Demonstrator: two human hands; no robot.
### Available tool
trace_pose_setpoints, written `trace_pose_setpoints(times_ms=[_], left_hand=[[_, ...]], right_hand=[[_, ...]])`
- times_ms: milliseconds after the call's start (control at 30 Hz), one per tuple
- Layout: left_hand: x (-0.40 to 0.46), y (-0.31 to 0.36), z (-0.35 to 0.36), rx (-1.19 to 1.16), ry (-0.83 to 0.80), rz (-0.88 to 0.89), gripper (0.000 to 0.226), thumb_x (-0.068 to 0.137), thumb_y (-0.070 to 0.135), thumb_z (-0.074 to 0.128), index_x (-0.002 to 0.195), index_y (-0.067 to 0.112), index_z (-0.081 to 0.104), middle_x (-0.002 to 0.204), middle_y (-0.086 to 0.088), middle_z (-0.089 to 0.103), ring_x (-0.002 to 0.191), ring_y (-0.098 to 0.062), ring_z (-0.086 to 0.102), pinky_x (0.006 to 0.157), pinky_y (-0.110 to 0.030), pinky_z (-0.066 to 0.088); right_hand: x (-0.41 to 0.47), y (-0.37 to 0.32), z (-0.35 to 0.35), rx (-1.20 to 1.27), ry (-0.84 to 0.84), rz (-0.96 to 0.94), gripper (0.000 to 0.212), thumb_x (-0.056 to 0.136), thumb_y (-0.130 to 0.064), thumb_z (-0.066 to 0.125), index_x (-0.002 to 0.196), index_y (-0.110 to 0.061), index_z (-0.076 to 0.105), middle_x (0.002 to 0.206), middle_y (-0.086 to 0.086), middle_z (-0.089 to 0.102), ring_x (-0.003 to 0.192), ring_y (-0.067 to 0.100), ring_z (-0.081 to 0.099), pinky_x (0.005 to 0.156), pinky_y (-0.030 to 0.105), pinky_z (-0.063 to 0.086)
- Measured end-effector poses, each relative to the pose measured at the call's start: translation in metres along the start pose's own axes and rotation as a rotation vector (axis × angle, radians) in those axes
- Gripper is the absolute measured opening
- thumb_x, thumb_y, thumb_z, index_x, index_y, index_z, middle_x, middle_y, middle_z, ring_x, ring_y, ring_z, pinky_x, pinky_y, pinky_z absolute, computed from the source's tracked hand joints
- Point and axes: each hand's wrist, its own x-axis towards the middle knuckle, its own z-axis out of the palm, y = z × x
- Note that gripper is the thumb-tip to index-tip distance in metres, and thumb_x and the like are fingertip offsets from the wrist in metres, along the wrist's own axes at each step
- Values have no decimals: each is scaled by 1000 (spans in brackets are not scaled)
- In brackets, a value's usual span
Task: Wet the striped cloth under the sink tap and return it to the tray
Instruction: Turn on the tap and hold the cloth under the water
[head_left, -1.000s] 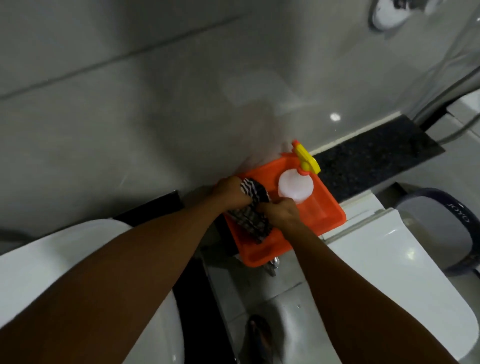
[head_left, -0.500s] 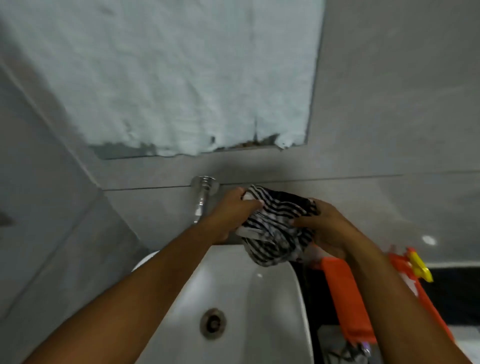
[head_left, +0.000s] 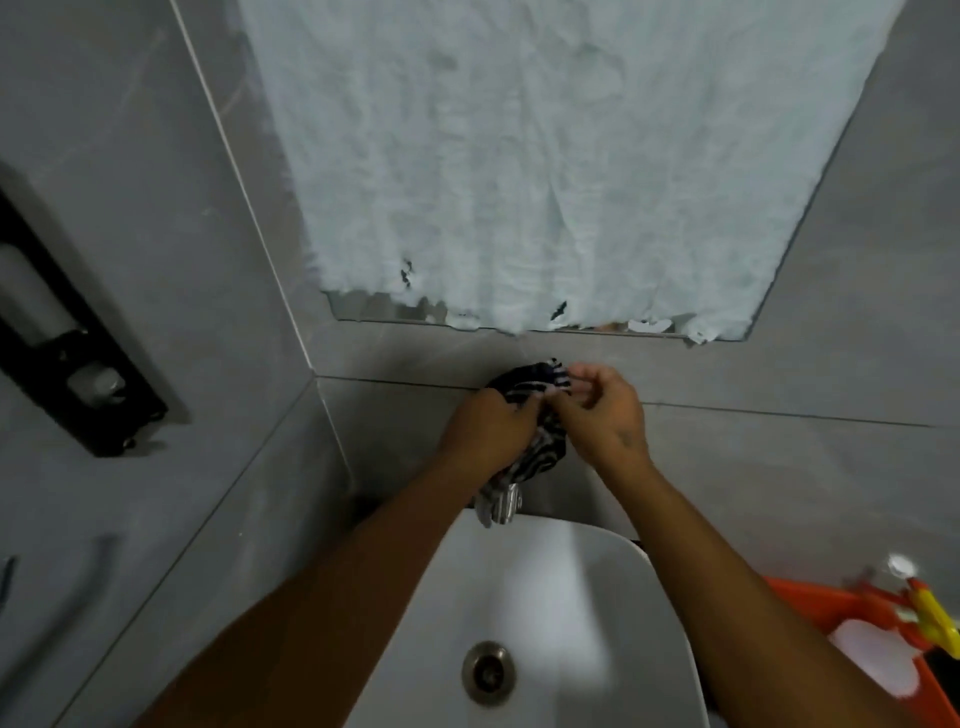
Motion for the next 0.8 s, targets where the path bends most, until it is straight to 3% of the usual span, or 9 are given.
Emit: trace_pose_setpoints(times_ms=[100, 167, 233, 333, 433, 567, 633, 700, 800], left_hand=[[23, 5, 4, -500, -226, -328, 33, 93, 34, 60, 109, 9, 73, 113, -14, 74, 93, -27, 70, 88, -35, 57], [27, -6, -2, -840, -448, -553, 27, 92, 30, 63, 91, 5, 73, 90, -14, 76, 72, -23, 70, 73, -31, 60], [31, -17, -3, -1005, -514, -609, 32, 92, 31, 64, 77, 5, 75, 71, -10, 77, 62, -22, 72, 66, -29, 60], [34, -9, 8, -621, -381, -426, 42, 91, 26, 58, 53, 15, 70, 57, -2, 68, 60, -19, 61, 68, -27, 51], [34, 3, 25, -209, -152, -300, 31, 90, 26, 53, 61, 21, 59, 64, 1, 61, 57, -14, 55, 64, -27, 46], [47, -14, 8, -888, -505, -582, 22, 87, 23, 69, 80, 4, 76, 77, -14, 78, 63, -24, 73, 62, -31, 60], [45, -12, 4, -964, -541, -591, 26, 88, 23, 67, 80, 1, 76, 68, -12, 78, 55, -22, 74, 52, -28, 60], [40, -6, 11, -806, -416, -565, 26, 87, 27, 67, 89, 3, 74, 76, -12, 79, 59, -22, 73, 60, -26, 60], [11, -8, 23, -308, -80, -324, 32, 89, 35, 64, 106, 9, 71, 112, -13, 75, 94, -27, 71, 85, -31, 52]], right_hand=[[4, 23, -29, -678, 163, -661, 31, 89, -19, 59, 120, -16, 62, 135, 9, 56, 126, 24, 49, 110, 41, 43], [16, 43, -46, -985, 124, -855, 45, 90, -14, 57, 135, -7, 56, 150, 16, 45, 139, 33, 38, 118, 49, 31], [25, 60, -55, -1148, 79, -946, 57, 90, -15, 59, 145, -3, 46, 157, 18, 36, 146, 34, 29, 120, 52, 25], [38, 74, -59, -1233, 86, -1033, 65, 92, -28, 55, 149, -6, 34, 158, 16, 28, 147, 33, 24, 121, 49, 18], [49, 87, -55, -1235, 146, -1087, 70, 91, -34, 56, 150, -7, 29, 159, 16, 25, 149, 34, 20, 122, 50, 14], [55, 99, -46, -1195, 221, -1112, 74, 93, -37, 53, 153, -9, 21, 166, 12, 7, 154, 29, 0, 121, 53, 14], [56, 100, -47, -1203, 219, -1121, 74, 93, -38, 52, 154, -10, 21, 166, 13, 7, 154, 29, 0, 122, 53, 12], [55, 98, -47, -1230, 220, -1106, 74, 92, -38, 54, 154, -10, 23, 162, 16, 19, 154, 31, 2, 122, 52, 10], [53, 96, -45, -1231, 207, -1088, 75, 92, -37, 55, 154, -9, 22, 160, 17, 23, 151, 36, 13, 123, 52, 6]])
